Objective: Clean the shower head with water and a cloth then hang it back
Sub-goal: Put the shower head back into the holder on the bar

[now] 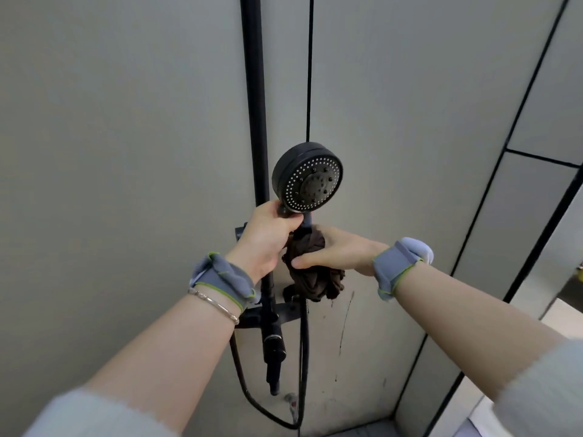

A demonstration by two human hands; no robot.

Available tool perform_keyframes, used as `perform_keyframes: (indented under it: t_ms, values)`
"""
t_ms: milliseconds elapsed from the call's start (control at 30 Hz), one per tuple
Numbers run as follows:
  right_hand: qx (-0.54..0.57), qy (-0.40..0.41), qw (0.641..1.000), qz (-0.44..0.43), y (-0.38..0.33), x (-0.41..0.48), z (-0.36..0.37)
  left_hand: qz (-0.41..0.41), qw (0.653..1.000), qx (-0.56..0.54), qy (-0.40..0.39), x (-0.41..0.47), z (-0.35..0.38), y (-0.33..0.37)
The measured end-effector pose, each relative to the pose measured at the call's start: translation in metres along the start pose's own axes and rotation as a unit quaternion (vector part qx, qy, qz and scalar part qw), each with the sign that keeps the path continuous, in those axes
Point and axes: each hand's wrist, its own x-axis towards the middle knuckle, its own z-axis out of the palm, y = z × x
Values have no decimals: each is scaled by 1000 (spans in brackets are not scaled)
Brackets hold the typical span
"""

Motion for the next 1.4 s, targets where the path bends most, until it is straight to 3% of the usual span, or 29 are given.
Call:
perform_keyframes:
  t_ms: [267, 467, 567, 767, 967, 1400]
  values:
    - [-49, 100, 991, -72, -18, 16, -31, 127, 975, 184, 5, 17, -6, 31]
    - [10, 149, 986, -73, -13, 24, -48, 103, 931, 292, 191, 24, -53, 25]
    - [21, 157, 983, -88, -17, 26, -57, 57, 910, 339, 233, 19, -72, 9]
    - [-17, 163, 981, -103, -37, 22, -71, -70, 921, 357, 139, 19, -78, -15]
    - [-4, 146, 984, -99, -30, 18, -56, -66, 915, 373, 142, 23, -72, -18]
    - [56, 221, 961, -157, -20, 22, -33, -65, 905, 390, 155, 32, -72, -27]
